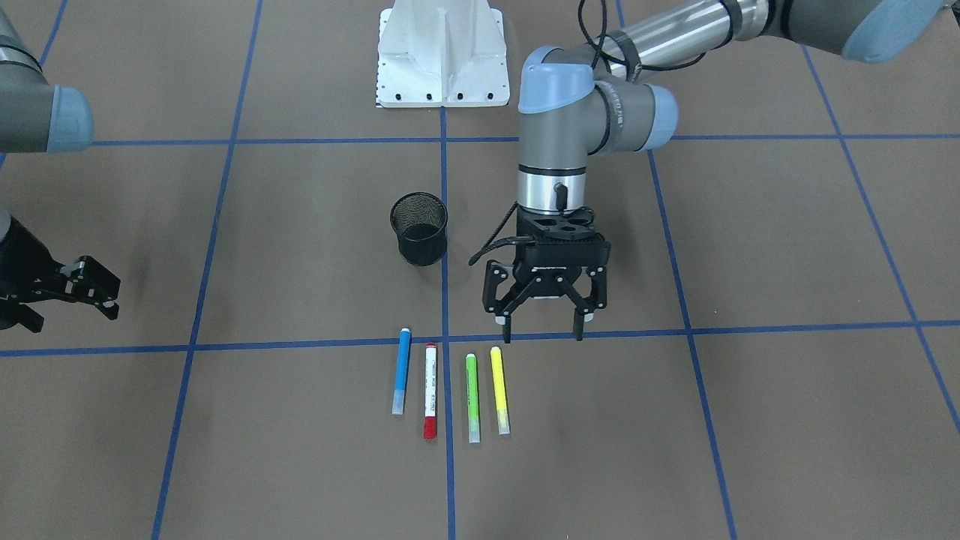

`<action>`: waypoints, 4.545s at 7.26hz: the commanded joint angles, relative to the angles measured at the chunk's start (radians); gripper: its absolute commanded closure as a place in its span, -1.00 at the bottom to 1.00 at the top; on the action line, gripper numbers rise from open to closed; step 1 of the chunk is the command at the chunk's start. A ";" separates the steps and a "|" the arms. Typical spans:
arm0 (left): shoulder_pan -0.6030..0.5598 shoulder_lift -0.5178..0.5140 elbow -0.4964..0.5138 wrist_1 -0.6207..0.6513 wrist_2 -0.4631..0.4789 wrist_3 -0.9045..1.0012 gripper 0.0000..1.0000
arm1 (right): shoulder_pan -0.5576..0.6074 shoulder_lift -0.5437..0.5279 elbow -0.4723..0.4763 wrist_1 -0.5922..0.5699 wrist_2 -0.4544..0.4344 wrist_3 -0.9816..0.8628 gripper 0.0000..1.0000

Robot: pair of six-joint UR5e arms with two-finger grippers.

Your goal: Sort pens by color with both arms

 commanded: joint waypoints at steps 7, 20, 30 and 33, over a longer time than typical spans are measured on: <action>-0.582 0.437 -0.193 0.544 -0.840 0.954 -0.99 | 0.303 0.019 -0.176 -0.304 0.176 -0.490 -0.98; -0.795 0.603 -0.131 0.537 -0.988 1.180 -1.00 | 0.365 -0.211 -0.016 -0.308 0.179 -0.527 -0.99; -0.901 0.714 -0.131 0.495 -0.902 1.184 -1.00 | 0.414 -0.275 -0.012 -0.319 0.182 -0.569 -0.99; -0.896 0.715 -0.127 0.481 -0.906 1.175 -1.00 | 0.387 -0.261 -0.018 -0.317 0.170 -0.569 -0.99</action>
